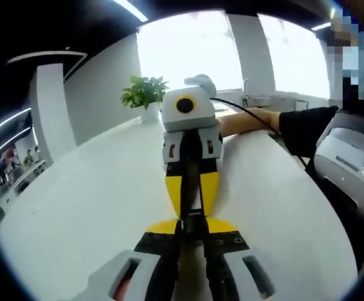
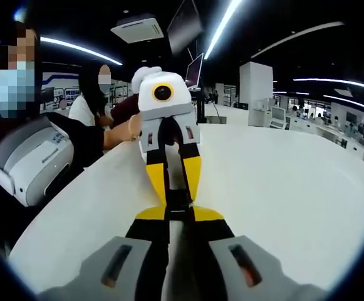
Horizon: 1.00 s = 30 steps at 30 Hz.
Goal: Snap the two parts of the plastic buckle together until the buckle closes and remains connected.
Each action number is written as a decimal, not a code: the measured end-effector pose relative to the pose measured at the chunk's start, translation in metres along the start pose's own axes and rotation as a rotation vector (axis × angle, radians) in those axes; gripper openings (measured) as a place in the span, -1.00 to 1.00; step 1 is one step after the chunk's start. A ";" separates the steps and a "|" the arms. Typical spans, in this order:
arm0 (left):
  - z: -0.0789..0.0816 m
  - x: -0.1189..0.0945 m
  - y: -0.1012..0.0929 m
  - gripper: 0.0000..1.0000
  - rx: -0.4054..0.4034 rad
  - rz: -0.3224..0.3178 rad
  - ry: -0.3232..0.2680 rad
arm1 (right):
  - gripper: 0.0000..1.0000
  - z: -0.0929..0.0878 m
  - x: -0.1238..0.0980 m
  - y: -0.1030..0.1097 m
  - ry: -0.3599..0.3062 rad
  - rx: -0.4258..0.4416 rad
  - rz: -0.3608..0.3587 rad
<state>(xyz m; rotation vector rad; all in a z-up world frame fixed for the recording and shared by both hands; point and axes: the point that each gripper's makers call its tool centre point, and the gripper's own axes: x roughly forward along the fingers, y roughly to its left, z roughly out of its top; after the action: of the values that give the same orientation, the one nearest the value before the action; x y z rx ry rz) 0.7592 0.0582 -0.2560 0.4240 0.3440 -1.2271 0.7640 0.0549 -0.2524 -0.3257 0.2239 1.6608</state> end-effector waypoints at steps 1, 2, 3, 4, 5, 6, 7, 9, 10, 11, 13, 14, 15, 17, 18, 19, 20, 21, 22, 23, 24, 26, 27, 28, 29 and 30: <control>0.000 0.000 0.001 -0.75 0.003 0.002 0.000 | -0.79 0.000 0.000 0.000 0.000 -0.001 -0.001; 0.000 0.000 0.001 -0.74 0.005 0.003 0.000 | -0.79 0.000 0.000 0.000 0.000 -0.002 -0.002; 0.000 0.000 0.001 -0.74 0.005 0.003 0.000 | -0.79 0.000 0.000 0.000 0.000 -0.003 -0.003; 0.000 0.000 0.001 -0.74 0.004 0.003 0.000 | -0.79 0.000 0.000 -0.001 0.001 -0.006 -0.005; 0.000 -0.001 0.002 -0.74 0.003 0.006 0.000 | -0.79 0.000 0.000 -0.001 0.002 -0.010 -0.008; 0.000 -0.001 0.003 -0.74 0.003 0.008 0.000 | -0.79 0.000 0.000 -0.002 0.002 -0.011 -0.011; 0.000 -0.001 0.003 -0.74 0.003 0.009 0.000 | -0.79 0.000 0.000 -0.002 0.002 -0.012 -0.012; 0.000 -0.001 0.004 -0.74 0.003 0.013 0.002 | -0.79 0.000 0.000 -0.002 0.004 -0.015 -0.015; 0.000 -0.001 0.005 -0.72 0.002 0.016 0.003 | -0.79 0.000 0.000 -0.003 0.004 -0.017 -0.017; 0.000 -0.002 0.006 -0.71 0.001 0.020 0.004 | -0.79 0.000 0.000 -0.003 0.005 -0.017 -0.018; -0.001 -0.003 0.008 -0.70 0.000 0.028 0.007 | -0.79 0.000 0.000 -0.004 0.010 -0.021 -0.024; -0.001 -0.003 0.009 -0.69 -0.002 0.033 0.009 | -0.79 0.000 -0.001 -0.005 0.014 -0.026 -0.027; -0.002 -0.004 0.010 -0.69 -0.004 0.040 0.013 | -0.79 0.000 -0.001 -0.006 0.017 -0.031 -0.033; -0.002 -0.006 0.015 -0.69 -0.010 0.060 0.014 | -0.79 0.000 -0.002 -0.011 0.023 -0.039 -0.049; -0.001 -0.007 0.018 -0.69 -0.021 0.067 0.011 | -0.79 0.000 -0.003 -0.013 0.025 -0.041 -0.055; 0.000 -0.009 0.020 -0.69 -0.030 0.076 0.005 | -0.79 0.000 -0.003 -0.014 0.027 -0.042 -0.060; 0.001 -0.010 0.023 -0.70 -0.037 0.092 0.002 | -0.79 0.000 -0.003 -0.017 0.029 -0.043 -0.067; 0.001 -0.012 0.026 -0.70 -0.042 0.106 0.001 | -0.79 0.000 -0.004 -0.019 0.030 -0.045 -0.073; 0.002 -0.013 0.030 -0.70 -0.052 0.119 -0.003 | -0.79 0.001 -0.004 -0.021 0.032 -0.046 -0.081; 0.002 -0.014 0.031 -0.70 -0.057 0.124 -0.006 | -0.79 0.001 -0.004 -0.022 0.033 -0.046 -0.083; 0.003 -0.017 0.036 -0.70 -0.083 0.146 -0.019 | -0.79 0.002 -0.005 -0.025 0.036 -0.051 -0.094; 0.004 -0.019 0.041 -0.70 -0.114 0.160 -0.034 | -0.79 0.003 -0.007 -0.030 0.034 -0.051 -0.112; 0.004 -0.021 0.044 -0.70 -0.130 0.173 -0.040 | -0.79 0.005 -0.008 -0.034 0.031 -0.052 -0.126; 0.004 -0.022 0.046 -0.70 -0.135 0.181 -0.041 | -0.79 0.006 -0.009 -0.037 0.028 -0.052 -0.134; 0.003 -0.022 0.047 -0.70 -0.140 0.186 -0.041 | -0.79 0.008 -0.010 -0.040 0.023 -0.054 -0.146; 0.003 -0.022 0.048 -0.70 -0.143 0.189 -0.042 | -0.79 0.009 -0.012 -0.043 0.021 -0.058 -0.160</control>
<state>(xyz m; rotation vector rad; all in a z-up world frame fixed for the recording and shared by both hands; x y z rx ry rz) 0.7982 0.0886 -0.2366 0.3000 0.3458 -1.0186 0.8066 0.0519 -0.2381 -0.3950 0.1618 1.5084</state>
